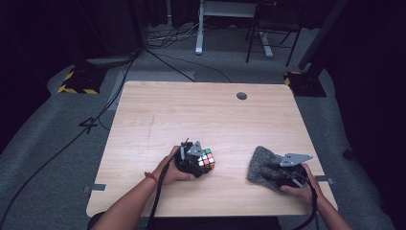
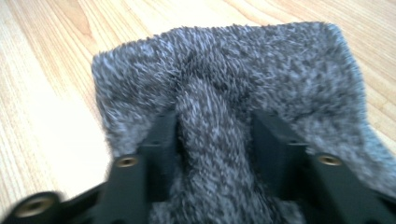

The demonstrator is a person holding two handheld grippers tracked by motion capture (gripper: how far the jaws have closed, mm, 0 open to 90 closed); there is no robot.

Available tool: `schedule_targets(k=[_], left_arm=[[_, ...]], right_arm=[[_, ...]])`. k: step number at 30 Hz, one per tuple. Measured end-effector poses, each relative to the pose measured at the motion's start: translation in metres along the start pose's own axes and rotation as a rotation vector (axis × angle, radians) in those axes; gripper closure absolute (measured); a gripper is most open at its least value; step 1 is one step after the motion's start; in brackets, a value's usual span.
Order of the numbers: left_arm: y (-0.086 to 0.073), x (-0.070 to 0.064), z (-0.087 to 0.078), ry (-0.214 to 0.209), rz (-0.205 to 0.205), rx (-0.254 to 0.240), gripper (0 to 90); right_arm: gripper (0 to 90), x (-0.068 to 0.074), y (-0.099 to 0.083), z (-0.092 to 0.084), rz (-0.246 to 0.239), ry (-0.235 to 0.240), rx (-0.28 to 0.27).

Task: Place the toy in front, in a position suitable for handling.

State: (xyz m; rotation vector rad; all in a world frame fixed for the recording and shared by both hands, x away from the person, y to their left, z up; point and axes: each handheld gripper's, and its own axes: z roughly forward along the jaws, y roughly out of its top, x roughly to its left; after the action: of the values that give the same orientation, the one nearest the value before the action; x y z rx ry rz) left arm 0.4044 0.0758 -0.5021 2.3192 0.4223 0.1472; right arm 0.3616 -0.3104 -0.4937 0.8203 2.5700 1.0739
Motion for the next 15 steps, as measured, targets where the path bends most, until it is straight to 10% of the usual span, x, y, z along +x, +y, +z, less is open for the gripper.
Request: schedule_targets(k=[15], left_arm=[[0.000,0.000,-0.002,-0.033,0.041,0.011,33.7]], right_arm=[[77.7,-0.009,0.030,-0.007,-0.051,-0.010,-0.009]])
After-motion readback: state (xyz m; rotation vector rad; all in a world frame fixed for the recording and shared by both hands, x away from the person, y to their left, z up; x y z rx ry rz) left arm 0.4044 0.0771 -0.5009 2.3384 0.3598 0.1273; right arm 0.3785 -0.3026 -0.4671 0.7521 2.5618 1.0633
